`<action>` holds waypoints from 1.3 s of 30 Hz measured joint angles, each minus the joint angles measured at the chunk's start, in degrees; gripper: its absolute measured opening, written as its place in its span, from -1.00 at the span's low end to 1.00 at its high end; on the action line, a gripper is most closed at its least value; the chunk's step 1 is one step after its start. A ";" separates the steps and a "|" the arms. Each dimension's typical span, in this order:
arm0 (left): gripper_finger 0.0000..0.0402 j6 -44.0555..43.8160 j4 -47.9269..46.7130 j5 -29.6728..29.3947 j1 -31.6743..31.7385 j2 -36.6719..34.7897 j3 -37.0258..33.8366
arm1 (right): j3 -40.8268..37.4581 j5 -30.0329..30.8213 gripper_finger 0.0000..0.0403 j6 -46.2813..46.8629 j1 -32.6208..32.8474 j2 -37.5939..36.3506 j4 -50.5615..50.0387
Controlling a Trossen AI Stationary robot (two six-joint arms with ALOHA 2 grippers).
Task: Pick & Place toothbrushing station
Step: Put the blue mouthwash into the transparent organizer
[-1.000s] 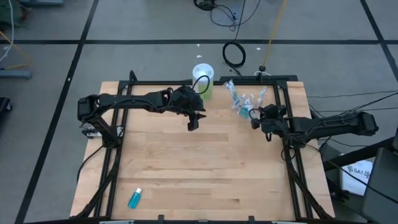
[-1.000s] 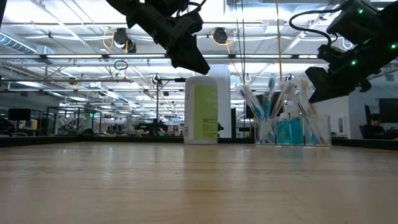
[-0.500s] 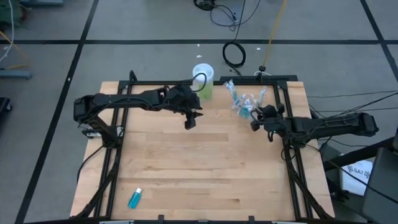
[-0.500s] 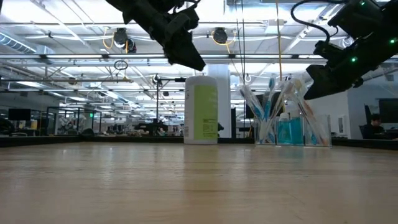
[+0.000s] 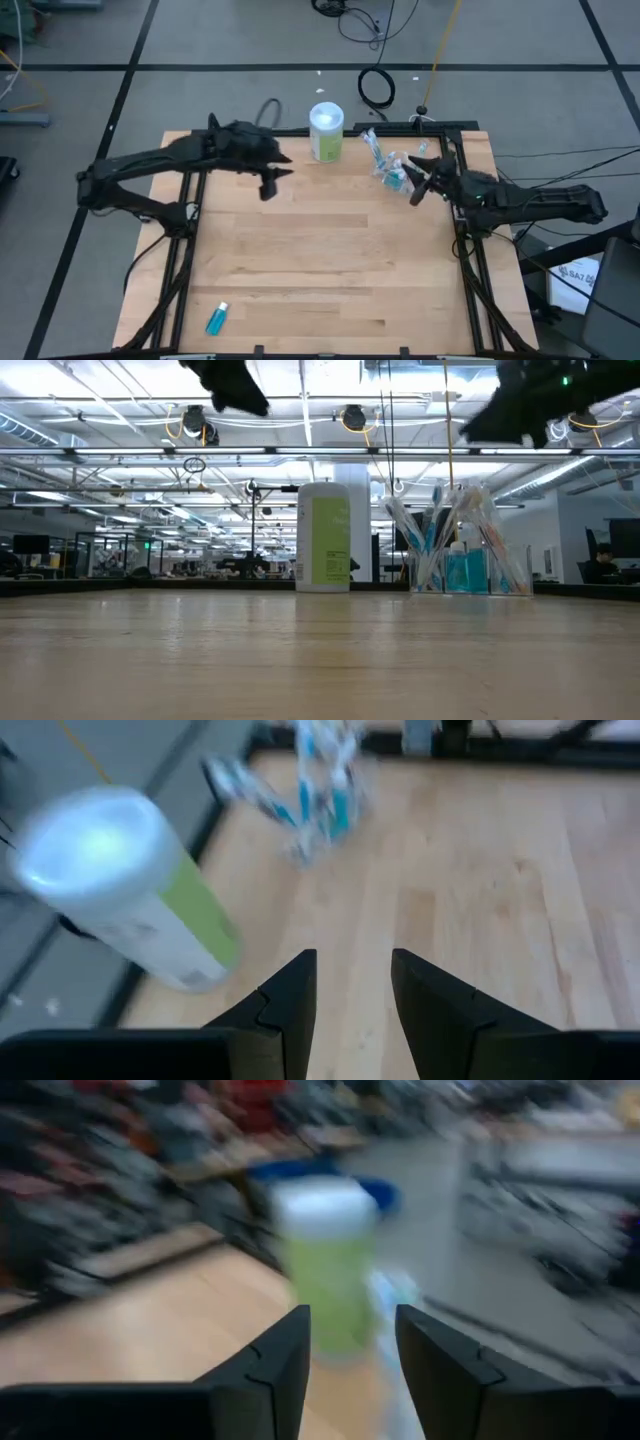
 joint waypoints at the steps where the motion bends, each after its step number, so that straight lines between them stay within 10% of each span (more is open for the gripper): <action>1: -0.31 0.51 0.19 -0.67 0.00 -1.59 0.00 | 0.02 -2.96 -0.30 -2.72 0.00 -0.12 3.92; 7: -0.31 2.69 -1.12 -2.55 -0.22 -10.77 -0.46 | 0.02 -20.29 -0.37 -15.40 0.02 1.15 15.45; 19: -0.31 -14.60 0.07 -3.01 -1.76 -25.92 -15.87 | 0.00 -27.65 -0.44 -15.82 0.02 8.72 20.92; 39: -0.31 -47.01 2.01 -6.78 -35.76 -12.24 -17.07 | 0.00 -27.44 -0.45 -24.23 -0.02 14.05 30.98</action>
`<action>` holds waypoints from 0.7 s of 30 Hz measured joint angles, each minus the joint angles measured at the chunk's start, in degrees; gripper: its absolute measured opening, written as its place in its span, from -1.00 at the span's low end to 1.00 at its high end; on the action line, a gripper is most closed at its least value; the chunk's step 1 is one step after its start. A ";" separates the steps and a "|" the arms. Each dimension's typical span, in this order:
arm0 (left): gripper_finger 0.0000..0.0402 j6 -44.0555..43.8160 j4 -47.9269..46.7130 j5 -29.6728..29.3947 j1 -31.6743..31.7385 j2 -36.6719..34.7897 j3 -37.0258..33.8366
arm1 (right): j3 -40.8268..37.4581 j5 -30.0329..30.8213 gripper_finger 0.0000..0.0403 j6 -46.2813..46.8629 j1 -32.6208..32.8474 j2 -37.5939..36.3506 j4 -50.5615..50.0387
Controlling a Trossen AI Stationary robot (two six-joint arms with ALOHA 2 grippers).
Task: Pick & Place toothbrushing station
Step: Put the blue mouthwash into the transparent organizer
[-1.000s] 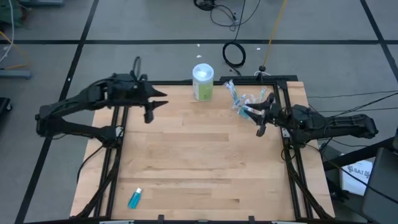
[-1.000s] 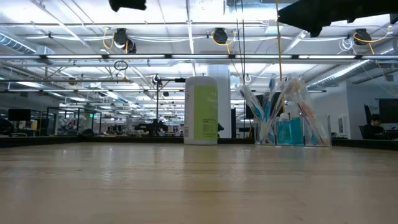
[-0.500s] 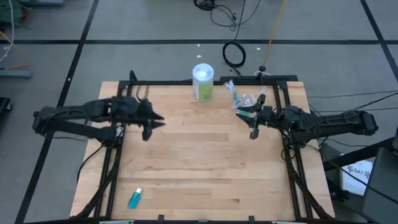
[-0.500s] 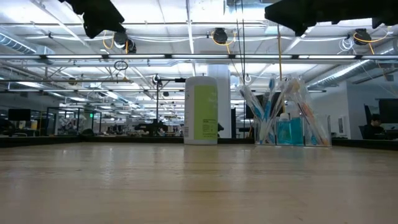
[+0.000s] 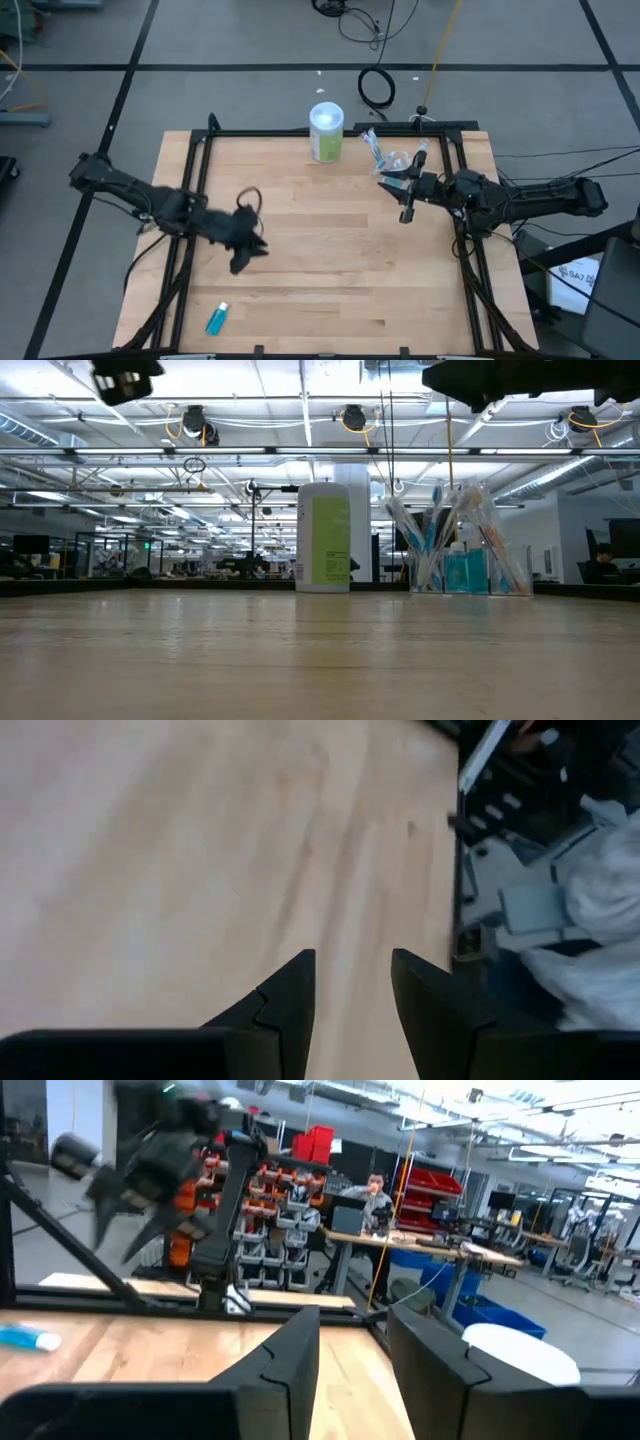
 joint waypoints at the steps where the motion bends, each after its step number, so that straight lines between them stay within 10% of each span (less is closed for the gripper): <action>1: -0.31 -3.14 0.00 -0.07 -1.67 1.21 0.00 | 0.00 0.00 -0.45 -0.01 0.00 0.00 0.53; 21: -0.52 -49.94 -1.45 12.53 -20.93 28.24 0.00 | -0.02 -0.02 -0.46 6.51 0.02 0.94 -0.85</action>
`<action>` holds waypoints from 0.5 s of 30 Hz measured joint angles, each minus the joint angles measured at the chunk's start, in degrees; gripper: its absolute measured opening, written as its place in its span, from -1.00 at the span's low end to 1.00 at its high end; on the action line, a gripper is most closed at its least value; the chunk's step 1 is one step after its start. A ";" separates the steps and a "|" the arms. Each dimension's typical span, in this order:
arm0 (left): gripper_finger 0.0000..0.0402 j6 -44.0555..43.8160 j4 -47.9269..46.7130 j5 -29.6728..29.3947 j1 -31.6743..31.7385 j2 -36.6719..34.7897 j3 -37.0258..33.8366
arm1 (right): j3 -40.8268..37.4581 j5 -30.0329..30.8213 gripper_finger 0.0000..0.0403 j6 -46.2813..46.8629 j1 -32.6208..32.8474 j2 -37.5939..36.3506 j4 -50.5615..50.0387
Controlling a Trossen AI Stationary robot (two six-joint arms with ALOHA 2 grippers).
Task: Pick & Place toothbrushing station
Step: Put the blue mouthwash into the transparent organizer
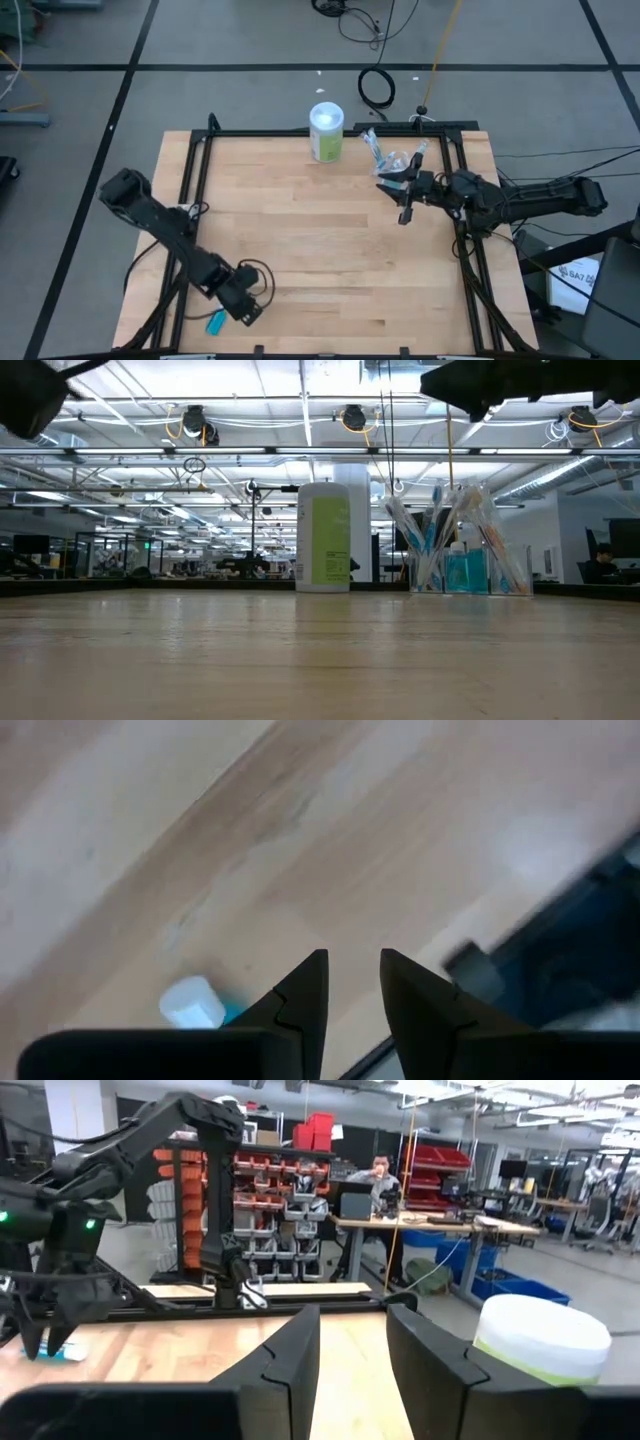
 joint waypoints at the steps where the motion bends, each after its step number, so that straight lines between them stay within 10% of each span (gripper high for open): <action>1: -0.52 -2.49 -0.02 0.40 -0.43 0.85 0.00 | 0.00 0.00 -0.46 0.39 0.00 0.20 -0.08; 15: -0.52 -7.44 -7.98 5.62 -3.11 2.58 0.01 | -0.02 -0.17 -0.48 1.31 0.11 1.97 -0.25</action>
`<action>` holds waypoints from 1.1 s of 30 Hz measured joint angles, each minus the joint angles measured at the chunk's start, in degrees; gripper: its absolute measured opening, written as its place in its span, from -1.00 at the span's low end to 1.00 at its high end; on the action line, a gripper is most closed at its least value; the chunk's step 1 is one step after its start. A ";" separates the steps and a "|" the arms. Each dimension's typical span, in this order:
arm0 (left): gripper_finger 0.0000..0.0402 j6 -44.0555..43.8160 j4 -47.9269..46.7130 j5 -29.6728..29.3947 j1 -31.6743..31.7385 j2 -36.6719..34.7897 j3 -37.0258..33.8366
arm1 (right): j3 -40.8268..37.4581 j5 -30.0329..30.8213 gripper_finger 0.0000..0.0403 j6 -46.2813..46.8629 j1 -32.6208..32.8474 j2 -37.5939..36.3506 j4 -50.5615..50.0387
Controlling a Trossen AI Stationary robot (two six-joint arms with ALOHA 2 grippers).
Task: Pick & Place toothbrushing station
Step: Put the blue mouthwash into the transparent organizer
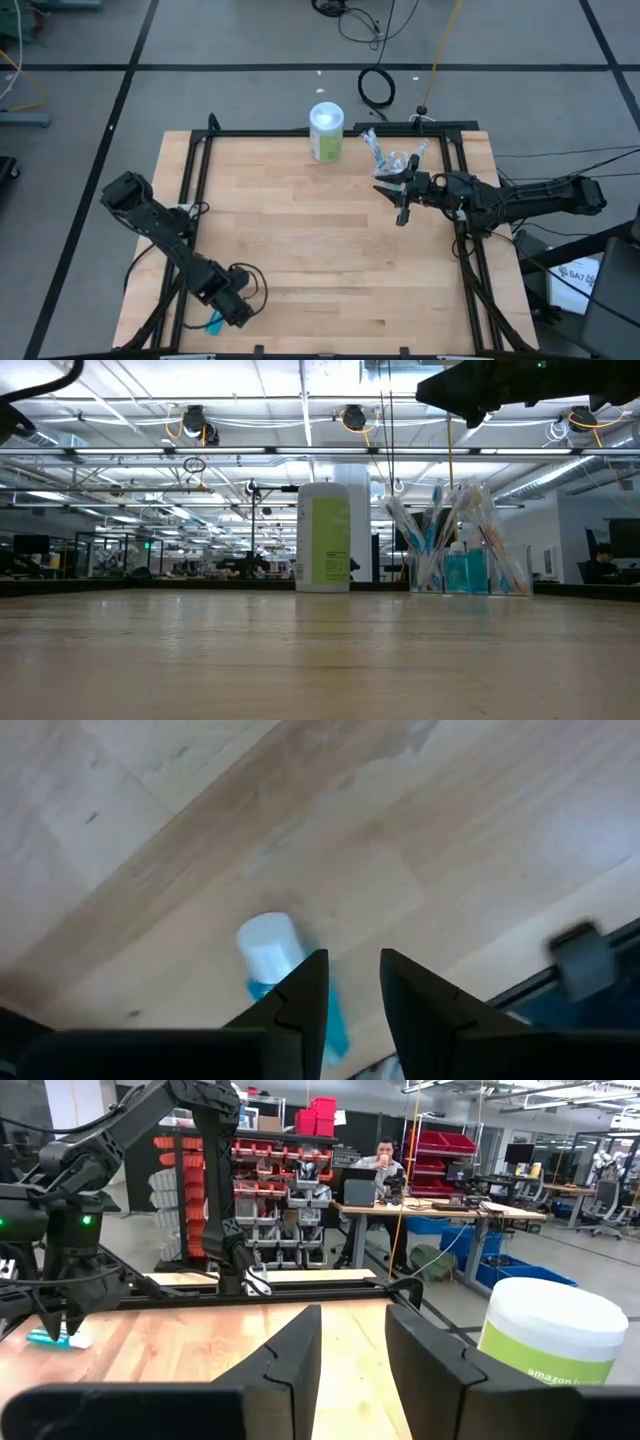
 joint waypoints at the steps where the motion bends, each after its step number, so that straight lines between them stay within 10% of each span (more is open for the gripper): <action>1: -0.52 0.49 -0.78 -0.01 -0.25 0.00 0.01 | 0.01 0.00 -0.48 -0.02 0.00 0.00 0.04; 20: 0.05 -2.95 -5.21 -1.25 -2.42 0.00 0.01 | 0.00 0.00 -0.48 0.08 0.00 0.00 1.27; 33: 0.09 -11.88 -3.03 -6.80 -7.79 0.00 -0.10 | 0.00 -0.02 -0.48 0.21 0.00 0.00 1.25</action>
